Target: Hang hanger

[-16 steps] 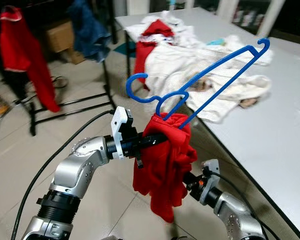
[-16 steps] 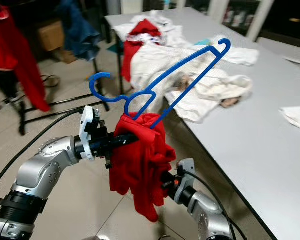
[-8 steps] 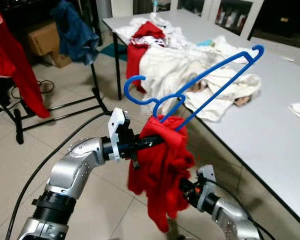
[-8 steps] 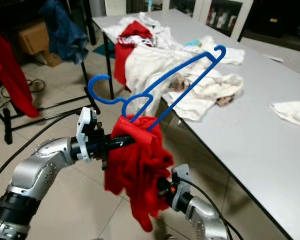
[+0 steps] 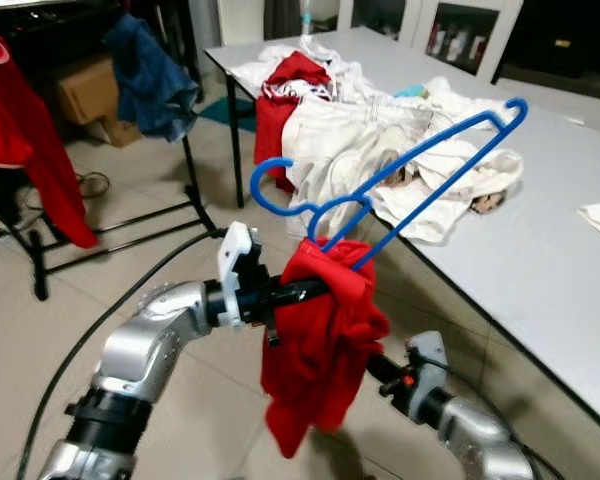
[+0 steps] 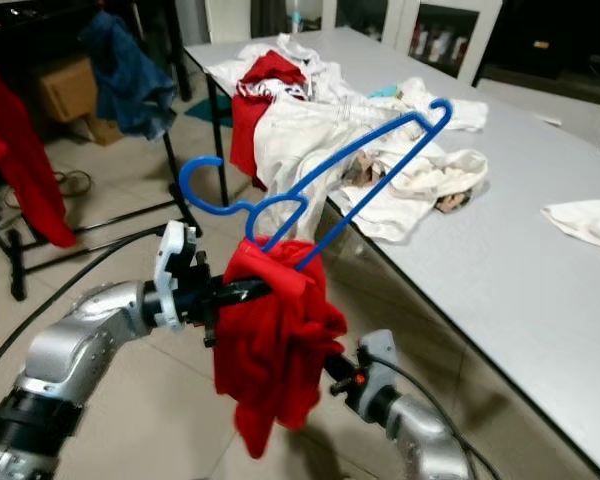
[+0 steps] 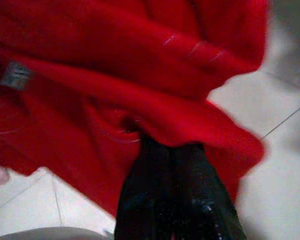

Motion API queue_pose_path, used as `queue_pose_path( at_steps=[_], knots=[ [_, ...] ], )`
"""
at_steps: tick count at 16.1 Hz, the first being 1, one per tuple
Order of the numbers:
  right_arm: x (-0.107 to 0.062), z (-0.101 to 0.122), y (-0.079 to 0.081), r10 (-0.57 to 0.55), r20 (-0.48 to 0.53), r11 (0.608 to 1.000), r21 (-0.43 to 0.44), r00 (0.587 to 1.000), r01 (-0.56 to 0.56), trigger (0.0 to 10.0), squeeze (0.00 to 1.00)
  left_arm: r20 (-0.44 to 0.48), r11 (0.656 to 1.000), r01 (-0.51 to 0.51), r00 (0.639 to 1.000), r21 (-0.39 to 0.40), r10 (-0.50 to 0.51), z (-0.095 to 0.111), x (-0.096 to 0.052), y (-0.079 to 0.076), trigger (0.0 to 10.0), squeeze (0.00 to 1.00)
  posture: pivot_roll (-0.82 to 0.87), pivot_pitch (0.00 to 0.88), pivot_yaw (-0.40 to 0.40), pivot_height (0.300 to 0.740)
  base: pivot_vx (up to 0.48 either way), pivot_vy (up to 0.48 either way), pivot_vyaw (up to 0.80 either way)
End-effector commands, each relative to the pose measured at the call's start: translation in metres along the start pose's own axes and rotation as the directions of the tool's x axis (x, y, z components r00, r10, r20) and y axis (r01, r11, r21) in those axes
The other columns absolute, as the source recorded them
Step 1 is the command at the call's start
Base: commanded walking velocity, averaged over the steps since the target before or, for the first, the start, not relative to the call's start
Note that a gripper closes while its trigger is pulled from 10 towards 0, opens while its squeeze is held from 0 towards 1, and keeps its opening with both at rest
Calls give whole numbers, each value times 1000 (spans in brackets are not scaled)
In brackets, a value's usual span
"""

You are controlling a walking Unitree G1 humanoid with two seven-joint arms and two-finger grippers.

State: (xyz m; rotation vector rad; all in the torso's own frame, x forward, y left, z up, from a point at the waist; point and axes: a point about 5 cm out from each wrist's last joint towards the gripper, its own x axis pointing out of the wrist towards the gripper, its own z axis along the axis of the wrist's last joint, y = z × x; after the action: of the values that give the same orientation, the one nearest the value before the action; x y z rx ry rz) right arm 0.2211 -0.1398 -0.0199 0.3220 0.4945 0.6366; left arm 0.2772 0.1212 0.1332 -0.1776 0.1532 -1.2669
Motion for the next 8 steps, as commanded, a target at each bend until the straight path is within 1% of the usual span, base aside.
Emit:
queue_pose_path(
  at_steps=[1,2,4,6,7,8],
  knots=[
    [-4,0,-5,-15,-2,1000,-2,1000,15,10000,0,33,999,37,999,28,-38,11,6,-3,10000,0,-74,0,23,740,0,0,-800],
    [-4,-1,-5,-15,-3,1000,0,1000,15,10000,0,30,999,38,999,24,-39,12,5,-2,10000,0,-75,0,23,740,0,281,-800],
    [-4,0,-5,-17,-4,1000,0,1000,17,10000,0,25,999,37,999,9,-37,11,5,-2,10000,0,-76,0,25,740,0,480,-800],
    [-3,1,-6,-23,3,1000,-5,1000,23,10000,0,27,999,38,999,20,-38,12,5,-1,10000,0,-76,0,25,740,0,480,-800],
    [-3,-1,-6,-29,-14,999,-29,999,28,10000,0,27,999,42,999,23,-42,12,5,-2,10000,0,-76,0,26,740,0,0,0],
    [-3,-1,-6,-36,-18,999,-32,999,35,10000,0,26,999,43,999,24,-44,12,5,-2,10000,0,-76,0,26,740,0,0,0]
  ],
)
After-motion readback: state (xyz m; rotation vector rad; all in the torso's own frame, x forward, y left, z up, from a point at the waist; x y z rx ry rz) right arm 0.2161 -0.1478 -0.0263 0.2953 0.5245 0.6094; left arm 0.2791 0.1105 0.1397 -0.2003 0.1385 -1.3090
